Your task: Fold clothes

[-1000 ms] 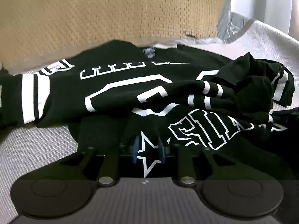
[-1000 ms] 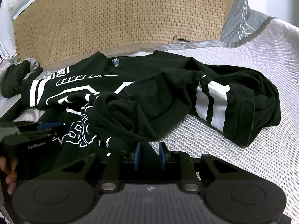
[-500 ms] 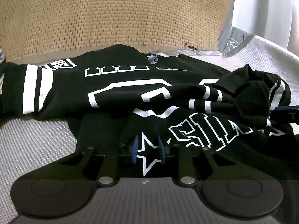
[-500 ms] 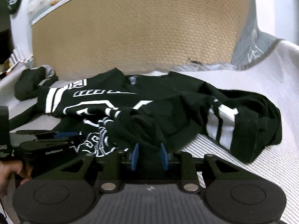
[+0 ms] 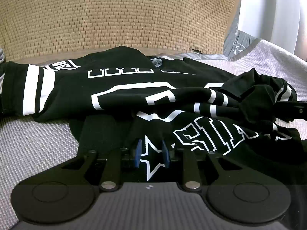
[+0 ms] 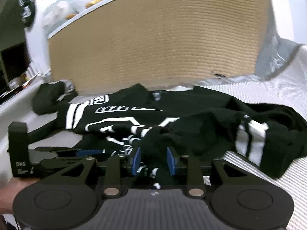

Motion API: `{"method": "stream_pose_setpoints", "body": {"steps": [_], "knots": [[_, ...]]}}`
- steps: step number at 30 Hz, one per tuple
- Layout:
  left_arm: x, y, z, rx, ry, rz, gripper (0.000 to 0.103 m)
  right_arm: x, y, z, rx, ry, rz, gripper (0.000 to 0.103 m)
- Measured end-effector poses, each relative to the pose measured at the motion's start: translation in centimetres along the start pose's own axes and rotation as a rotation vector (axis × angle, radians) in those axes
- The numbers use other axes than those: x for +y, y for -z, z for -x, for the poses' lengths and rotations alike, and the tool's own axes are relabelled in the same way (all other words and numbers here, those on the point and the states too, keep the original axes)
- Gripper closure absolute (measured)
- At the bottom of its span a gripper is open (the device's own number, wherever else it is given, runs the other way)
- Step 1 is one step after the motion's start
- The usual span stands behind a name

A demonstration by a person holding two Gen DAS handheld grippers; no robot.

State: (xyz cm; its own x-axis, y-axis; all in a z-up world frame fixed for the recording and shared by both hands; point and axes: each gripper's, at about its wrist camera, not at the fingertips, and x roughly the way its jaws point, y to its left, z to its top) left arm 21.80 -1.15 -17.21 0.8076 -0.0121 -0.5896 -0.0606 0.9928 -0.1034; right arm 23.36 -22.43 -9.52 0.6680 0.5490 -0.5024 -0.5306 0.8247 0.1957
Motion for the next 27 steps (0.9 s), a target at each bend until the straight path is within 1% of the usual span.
{"method": "stream_pose_setpoints", "body": {"steps": [2,4,8,10,12,14,15,17,18,19,22,25,27], "knots": [[-0.1,0.0,0.0,0.000,-0.003,-0.003,0.076,0.3,0.1,-0.5,0.012,0.003,0.017,0.066],[-0.1,0.0,0.0,0.000,-0.003,-0.002,0.076,0.3,0.1,-0.7,0.004,0.002,0.013,0.066],[-0.1,0.0,0.0,-0.001,-0.003,-0.002,0.076,-0.6,0.2,-1.3,0.019,0.050,-0.026,0.066],[-0.1,0.0,-0.1,-0.001,-0.003,-0.002,0.076,-1.1,0.3,-1.7,0.030,0.041,-0.063,0.066],[-0.1,0.0,0.0,-0.001,-0.002,-0.002,0.076,-1.2,0.4,-1.8,0.025,0.030,-0.067,0.065],[0.0,0.1,0.0,-0.001,0.000,-0.003,0.076,-0.9,0.5,-1.8,0.030,0.032,-0.036,0.074],[0.0,0.1,0.0,-0.001,0.000,-0.004,0.076,-0.7,0.6,-1.8,0.032,0.034,-0.021,0.082],[0.0,0.1,0.0,-0.001,0.000,-0.005,0.076,-0.7,0.5,-1.3,-0.002,0.039,-0.016,0.087],[0.0,0.1,0.0,-0.001,0.000,-0.005,0.076,-0.7,0.4,-1.0,-0.023,0.044,-0.017,0.092],[0.0,0.1,0.0,-0.001,0.002,-0.004,0.076,-0.8,0.3,-0.6,-0.045,0.050,-0.017,0.094],[0.1,0.0,0.0,-0.001,0.003,-0.004,0.076,-1.4,-0.3,1.2,-0.140,0.084,-0.044,0.096],[0.1,0.1,0.0,-0.001,0.005,-0.003,0.076,-2.3,-0.9,2.8,-0.211,0.127,-0.083,0.099],[0.2,0.1,0.1,-0.001,0.006,-0.003,0.076,-2.8,-1.0,3.1,-0.221,0.143,-0.103,0.099]]}}
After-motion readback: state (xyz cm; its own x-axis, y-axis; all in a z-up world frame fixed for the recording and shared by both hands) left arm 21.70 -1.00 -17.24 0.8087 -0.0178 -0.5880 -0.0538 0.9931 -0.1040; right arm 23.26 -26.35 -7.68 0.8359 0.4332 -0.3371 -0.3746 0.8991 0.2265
